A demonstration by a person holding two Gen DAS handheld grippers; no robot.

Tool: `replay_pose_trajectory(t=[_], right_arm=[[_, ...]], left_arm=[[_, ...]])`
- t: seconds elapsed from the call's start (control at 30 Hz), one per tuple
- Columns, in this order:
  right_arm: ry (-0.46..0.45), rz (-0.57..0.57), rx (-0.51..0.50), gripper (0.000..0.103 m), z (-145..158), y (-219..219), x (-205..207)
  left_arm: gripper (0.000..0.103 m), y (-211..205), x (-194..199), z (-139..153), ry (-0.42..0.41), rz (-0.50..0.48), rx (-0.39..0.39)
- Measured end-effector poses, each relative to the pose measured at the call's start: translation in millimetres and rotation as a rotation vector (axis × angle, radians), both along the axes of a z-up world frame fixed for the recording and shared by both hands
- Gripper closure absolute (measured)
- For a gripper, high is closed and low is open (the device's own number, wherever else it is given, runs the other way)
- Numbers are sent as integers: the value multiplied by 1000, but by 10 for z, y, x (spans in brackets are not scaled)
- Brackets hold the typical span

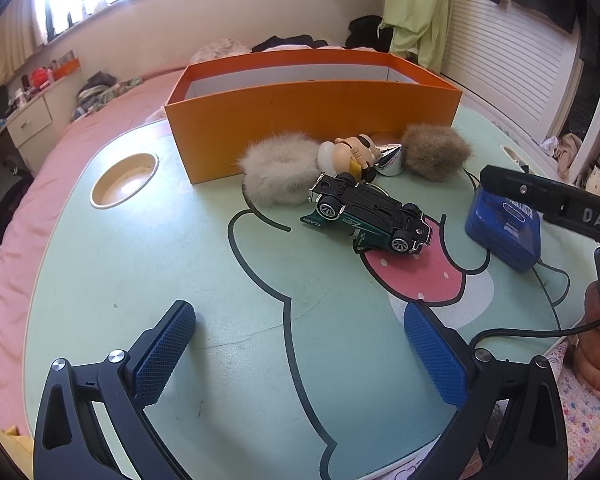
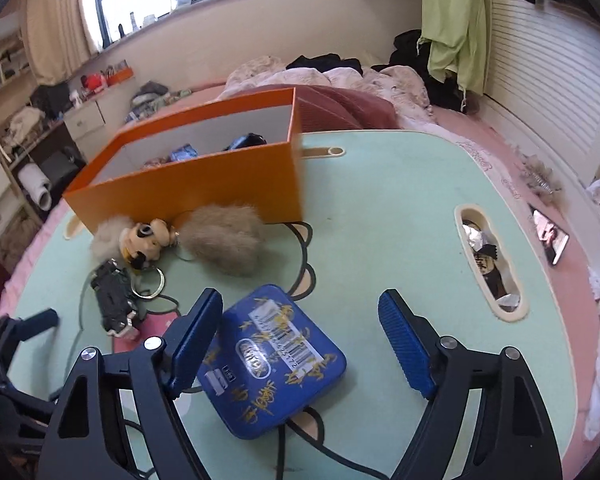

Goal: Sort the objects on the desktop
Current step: 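Grasp the blue tin with the right gripper and lift it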

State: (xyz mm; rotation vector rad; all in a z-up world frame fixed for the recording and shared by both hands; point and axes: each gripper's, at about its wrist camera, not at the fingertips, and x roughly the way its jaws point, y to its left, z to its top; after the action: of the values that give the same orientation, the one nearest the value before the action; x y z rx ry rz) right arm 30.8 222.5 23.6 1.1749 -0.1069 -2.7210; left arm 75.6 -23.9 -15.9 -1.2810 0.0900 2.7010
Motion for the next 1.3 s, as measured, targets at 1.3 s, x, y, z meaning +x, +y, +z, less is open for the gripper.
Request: replay_pose_trajectory(t=[1.3], right_arm=[[-12,84,-3,22,-126,-55,117]], left_arm=[[0,1,4,-9,-1,-6,0]])
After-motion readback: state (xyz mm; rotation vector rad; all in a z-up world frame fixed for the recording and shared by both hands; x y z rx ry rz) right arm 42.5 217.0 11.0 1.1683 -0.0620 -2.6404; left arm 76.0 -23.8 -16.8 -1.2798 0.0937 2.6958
